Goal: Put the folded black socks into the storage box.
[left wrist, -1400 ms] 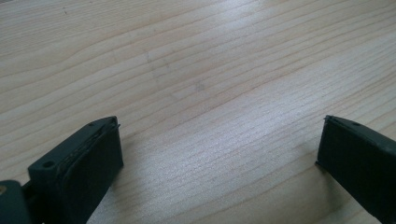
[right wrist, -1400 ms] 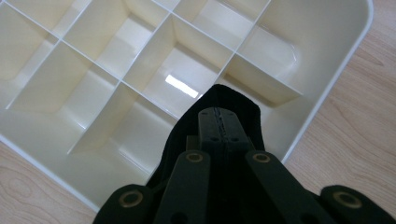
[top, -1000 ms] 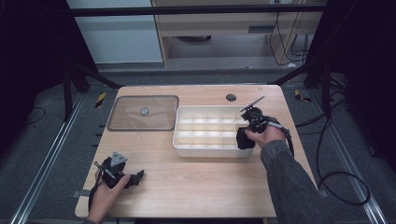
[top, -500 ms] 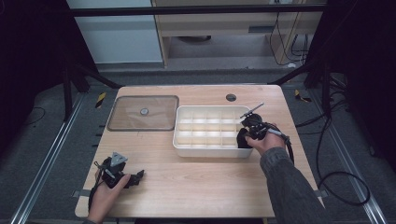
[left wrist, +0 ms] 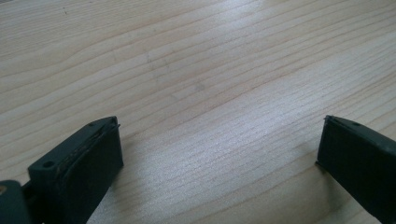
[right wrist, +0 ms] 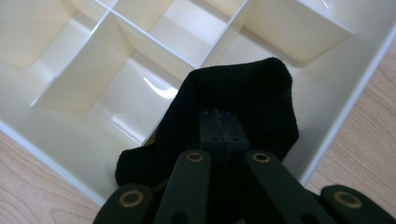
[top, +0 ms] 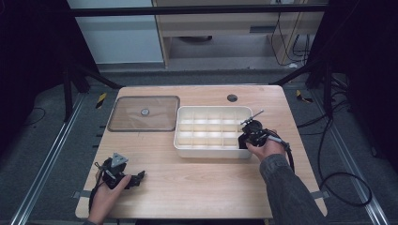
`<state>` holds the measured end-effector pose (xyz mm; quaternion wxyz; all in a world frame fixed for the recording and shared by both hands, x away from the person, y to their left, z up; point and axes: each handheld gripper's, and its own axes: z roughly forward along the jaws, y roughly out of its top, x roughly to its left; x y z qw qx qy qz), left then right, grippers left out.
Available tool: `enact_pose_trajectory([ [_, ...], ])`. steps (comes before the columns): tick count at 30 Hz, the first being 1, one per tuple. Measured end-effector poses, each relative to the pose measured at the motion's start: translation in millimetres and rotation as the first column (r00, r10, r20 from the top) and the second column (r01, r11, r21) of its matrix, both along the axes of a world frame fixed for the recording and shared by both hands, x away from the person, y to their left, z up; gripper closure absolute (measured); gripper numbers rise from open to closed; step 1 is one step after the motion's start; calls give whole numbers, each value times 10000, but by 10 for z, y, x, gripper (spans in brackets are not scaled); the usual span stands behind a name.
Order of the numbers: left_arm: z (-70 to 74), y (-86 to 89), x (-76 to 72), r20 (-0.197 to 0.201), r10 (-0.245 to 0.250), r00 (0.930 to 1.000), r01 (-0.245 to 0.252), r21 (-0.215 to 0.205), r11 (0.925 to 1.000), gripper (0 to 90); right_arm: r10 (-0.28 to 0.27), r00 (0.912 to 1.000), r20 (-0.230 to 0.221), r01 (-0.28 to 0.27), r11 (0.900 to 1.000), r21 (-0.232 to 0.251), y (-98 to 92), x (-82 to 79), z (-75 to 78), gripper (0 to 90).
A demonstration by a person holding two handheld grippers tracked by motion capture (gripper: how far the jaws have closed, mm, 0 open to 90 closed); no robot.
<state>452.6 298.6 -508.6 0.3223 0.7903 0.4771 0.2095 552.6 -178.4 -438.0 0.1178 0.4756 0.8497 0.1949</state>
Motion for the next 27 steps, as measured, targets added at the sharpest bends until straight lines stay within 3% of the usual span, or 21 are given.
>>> enact_pose_trajectory([
  [6,0,1,1,0,-7,10000,7,7,10000,0,58,9996,-292,-61,9999,-123,6,55,20,900],
  [21,2,-3,2,-15,3,10000,-3,15,10000,0,-144,9990,-418,144,9999,-11,-1,95,12,900],
  [27,-2,-8,3,17,30,10000,-30,-35,10000,0,-209,9982,-565,196,9996,-224,28,116,-20,900],
])
